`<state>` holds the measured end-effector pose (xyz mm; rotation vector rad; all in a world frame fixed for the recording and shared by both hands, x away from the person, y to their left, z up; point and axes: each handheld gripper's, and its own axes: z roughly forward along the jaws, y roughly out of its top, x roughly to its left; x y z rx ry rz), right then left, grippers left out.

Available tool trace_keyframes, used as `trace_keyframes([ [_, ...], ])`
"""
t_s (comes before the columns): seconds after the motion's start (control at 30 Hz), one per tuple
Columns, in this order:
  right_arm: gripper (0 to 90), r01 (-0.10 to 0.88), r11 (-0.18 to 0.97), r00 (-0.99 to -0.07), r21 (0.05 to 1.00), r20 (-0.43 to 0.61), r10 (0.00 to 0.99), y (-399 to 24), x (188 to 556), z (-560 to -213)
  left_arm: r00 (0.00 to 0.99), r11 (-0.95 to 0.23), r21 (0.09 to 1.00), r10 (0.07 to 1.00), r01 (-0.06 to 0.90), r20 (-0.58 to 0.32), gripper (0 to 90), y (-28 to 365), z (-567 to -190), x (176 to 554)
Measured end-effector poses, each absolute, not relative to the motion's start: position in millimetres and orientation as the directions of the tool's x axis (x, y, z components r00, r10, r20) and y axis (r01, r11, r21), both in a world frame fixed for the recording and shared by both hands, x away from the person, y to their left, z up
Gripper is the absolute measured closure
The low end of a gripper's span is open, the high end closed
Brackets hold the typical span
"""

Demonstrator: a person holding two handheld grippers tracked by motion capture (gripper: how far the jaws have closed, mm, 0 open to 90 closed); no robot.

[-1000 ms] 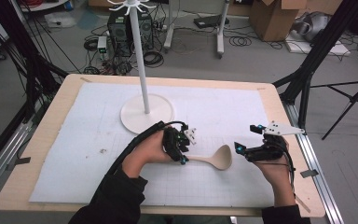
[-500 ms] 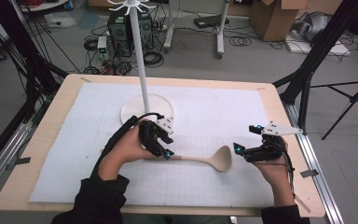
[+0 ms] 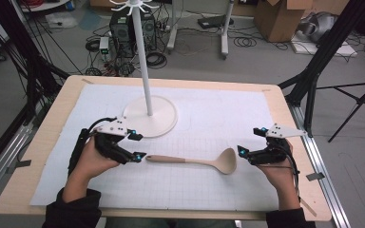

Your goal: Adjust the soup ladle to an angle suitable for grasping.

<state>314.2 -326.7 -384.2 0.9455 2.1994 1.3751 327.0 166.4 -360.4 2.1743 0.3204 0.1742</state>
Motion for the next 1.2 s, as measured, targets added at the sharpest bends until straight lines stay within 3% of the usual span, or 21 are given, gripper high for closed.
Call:
trace_keyframes([
  [0.3, 1.1, 0.345, 0.299, -0.702, 0.890, 0.033, 0.712, -325, 315, -385, 0.937, -0.505, 0.836, 0.347, 0.212, -0.028, 29.2, 192, -368, 328],
  [0.4, 1.2, 0.341, 0.293, -0.704, 0.893, 0.036, 0.709, -327, 315, -385, 0.928, -0.492, 0.842, 0.372, 0.221, -0.026, 24.2, 197, -369, 328],
  [0.97, 1.2, 0.339, 0.269, -0.703, 0.901, 0.053, 0.709, -330, 316, -384, 0.903, -0.428, 0.879, 0.429, 0.208, -0.005, 6.0, 218, -370, 324],
  [1.2, 1.2, 0.338, 0.260, -0.706, 0.905, 0.060, 0.706, -331, 316, -383, 0.911, -0.392, 0.902, 0.412, 0.183, -0.006, 1.7, 227, -369, 322],
])
